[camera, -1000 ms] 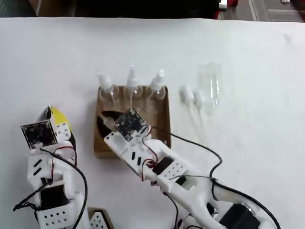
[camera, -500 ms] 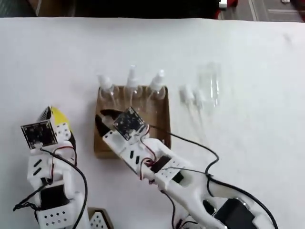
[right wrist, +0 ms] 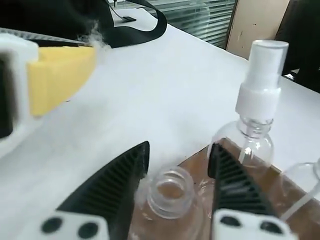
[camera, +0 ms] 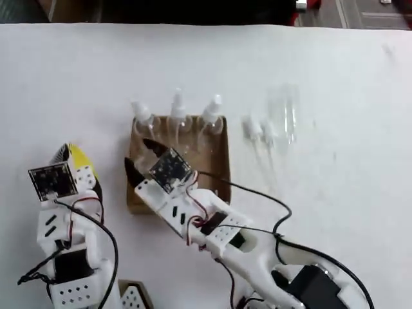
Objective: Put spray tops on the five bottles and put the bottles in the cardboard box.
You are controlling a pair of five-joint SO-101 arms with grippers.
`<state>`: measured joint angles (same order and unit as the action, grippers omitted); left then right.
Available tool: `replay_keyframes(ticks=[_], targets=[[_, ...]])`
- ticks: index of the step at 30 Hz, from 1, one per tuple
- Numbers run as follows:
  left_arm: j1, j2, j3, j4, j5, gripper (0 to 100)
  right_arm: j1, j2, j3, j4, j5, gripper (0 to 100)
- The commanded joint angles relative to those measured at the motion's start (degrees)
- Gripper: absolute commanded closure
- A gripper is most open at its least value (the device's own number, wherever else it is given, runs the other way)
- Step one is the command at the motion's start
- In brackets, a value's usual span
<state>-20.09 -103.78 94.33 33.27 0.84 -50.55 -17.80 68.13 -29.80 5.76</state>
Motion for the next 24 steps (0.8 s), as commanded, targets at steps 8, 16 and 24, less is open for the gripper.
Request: replay_keyframes(ticks=[8, 16, 24], targets=[[-0.7, -0.1, -0.2, -1.7, -0.5, 98, 3.6, -24.8, -1.4, 14.5, -0.2, 82.2], [-0.7, -0.1, -0.2, -1.7, -0.5, 98, 24.5, -68.2, -9.2, 55.4, -0.6, 82.2], [-0.7, -0.1, -0.2, -1.4, -0.5, 98, 45.1, -64.7, -22.5, 65.3, -0.6, 82.2]])
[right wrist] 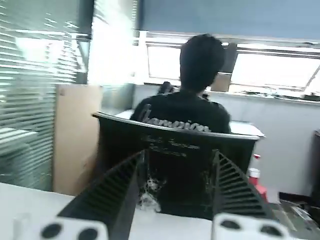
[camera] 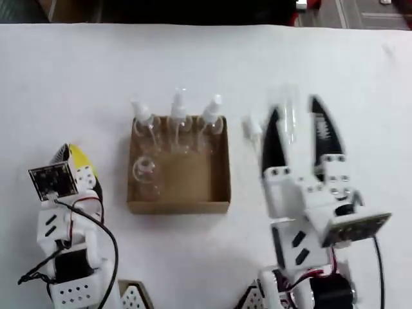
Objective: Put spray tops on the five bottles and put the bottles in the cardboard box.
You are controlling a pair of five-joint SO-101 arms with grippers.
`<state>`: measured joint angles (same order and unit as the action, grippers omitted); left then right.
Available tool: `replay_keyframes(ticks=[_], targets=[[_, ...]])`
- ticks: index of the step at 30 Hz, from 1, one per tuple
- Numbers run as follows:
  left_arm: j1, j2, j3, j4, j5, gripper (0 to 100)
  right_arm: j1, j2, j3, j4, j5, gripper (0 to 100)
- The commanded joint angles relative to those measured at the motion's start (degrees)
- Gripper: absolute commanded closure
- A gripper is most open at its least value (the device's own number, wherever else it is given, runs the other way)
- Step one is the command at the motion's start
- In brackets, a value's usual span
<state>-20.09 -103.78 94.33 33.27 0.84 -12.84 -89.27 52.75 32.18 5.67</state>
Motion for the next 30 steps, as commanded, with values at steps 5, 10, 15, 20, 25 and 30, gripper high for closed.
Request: replay_keyframes(ticks=[5, 10, 15, 20, 25, 30], targets=[[-0.7, -0.1, 0.0, -1.2, -0.6, 98, 11.6, 28.5, -17.9, 7.2, -0.4, 82.3], [-0.7, -0.1, 0.8, -1.8, -0.6, 98, 11.6, 52.6, -32.8, 17.6, 0.1, 82.3], [-0.7, -0.1, 0.8, -1.8, -0.6, 98, 11.8, 76.5, -50.5, 31.3, 0.1, 82.3], [-0.7, -0.1, 0.8, -1.8, -0.6, 98, 11.0, 99.1, -69.5, 43.2, 4.3, 82.3], [-0.7, -0.1, 0.8, -1.8, -0.6, 98, 10.6, 118.3, -86.9, 51.4, 7.5, 82.3], [-0.6, -0.1, 0.8, -1.8, -0.6, 98, 10.7, 132.8, -102.9, 58.6, 7.6, 82.3]])
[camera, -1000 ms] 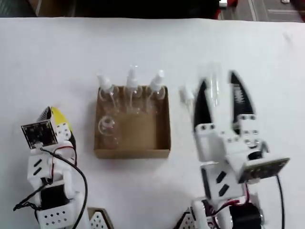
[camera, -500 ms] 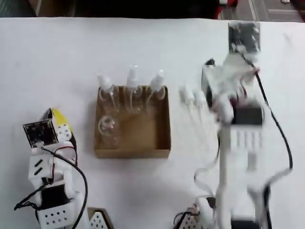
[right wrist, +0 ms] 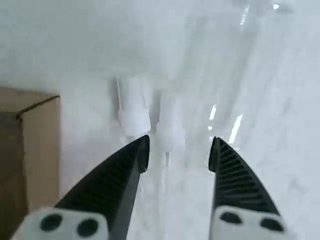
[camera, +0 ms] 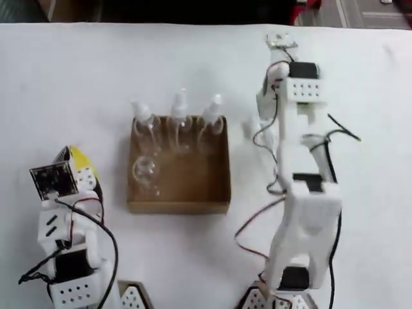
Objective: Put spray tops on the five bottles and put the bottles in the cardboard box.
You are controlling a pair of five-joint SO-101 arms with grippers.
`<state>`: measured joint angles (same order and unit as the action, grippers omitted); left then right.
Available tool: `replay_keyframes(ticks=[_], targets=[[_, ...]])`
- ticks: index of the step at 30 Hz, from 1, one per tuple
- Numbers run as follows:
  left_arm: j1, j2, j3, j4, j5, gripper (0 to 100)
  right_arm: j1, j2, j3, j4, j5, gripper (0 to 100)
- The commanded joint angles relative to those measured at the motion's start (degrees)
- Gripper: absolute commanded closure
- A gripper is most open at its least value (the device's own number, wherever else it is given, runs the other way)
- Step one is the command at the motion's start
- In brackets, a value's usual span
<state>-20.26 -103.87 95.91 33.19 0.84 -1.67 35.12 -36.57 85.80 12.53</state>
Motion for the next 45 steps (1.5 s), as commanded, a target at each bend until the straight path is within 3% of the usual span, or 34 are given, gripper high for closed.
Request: replay_keyframes(ticks=[1, 10, 14, 20, 28, 40, 45], targets=[[-0.4, 0.0, -0.8, -1.7, -0.6, 98, -0.6, 10.6, -16.7, 6.1, 0.7, 82.3], [-0.4, 0.0, -0.8, -1.7, -0.6, 98, -0.5, 25.8, -36.9, 9.9, 0.9, 82.3], [-0.4, 0.0, -0.8, -1.7, -0.6, 98, 0.0, 29.1, -39.9, 10.2, 0.9, 82.6], [-0.4, 0.0, -0.8, -1.7, -0.6, 98, 0.9, 30.0, -40.6, 11.2, 0.9, 94.6], [-0.4, 0.0, -0.8, -1.7, -0.6, 98, 1.2, 29.4, -40.8, 12.4, 3.8, 96.1], [-0.3, 0.0, -0.8, -1.7, -0.6, 98, 2.7, 4.1, -39.2, 12.8, 3.6, 98.3], [-0.3, 0.0, -0.8, -1.7, -0.6, 98, -1.1, -9.7, -34.3, 12.8, 3.5, 98.3]])
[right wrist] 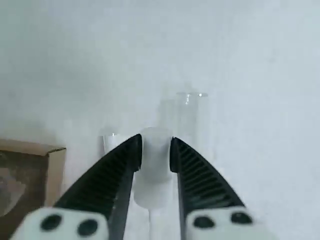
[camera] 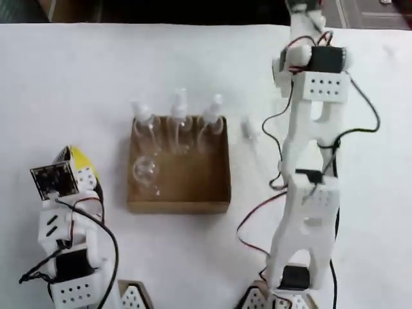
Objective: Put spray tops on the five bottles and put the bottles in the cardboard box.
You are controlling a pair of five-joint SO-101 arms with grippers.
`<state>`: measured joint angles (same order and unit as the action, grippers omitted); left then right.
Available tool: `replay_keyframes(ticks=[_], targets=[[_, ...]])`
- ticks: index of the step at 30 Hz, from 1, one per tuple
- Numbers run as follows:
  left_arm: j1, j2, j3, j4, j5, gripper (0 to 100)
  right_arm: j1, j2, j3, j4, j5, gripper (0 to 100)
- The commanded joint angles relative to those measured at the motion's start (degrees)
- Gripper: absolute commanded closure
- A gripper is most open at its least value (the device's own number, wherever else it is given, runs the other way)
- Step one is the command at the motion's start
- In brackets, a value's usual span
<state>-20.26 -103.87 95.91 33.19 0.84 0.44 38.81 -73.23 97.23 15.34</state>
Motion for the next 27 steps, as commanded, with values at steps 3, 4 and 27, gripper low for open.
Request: replay_keyframes(ticks=[3, 4, 27], targets=[[-0.3, 0.0, -0.8, -1.7, -0.6, 98, -7.4, -22.4, 8.2, 1.4, 0.6, 98.3], [-0.3, 0.0, -0.8, -1.7, -0.6, 98, -9.0, -25.3, 10.6, 1.4, 0.2, 98.3], [-0.6, 0.0, -0.8, -1.7, -0.6, 98, -33.3, -88.1, 68.8, -29.8, -10.1, 98.2]])
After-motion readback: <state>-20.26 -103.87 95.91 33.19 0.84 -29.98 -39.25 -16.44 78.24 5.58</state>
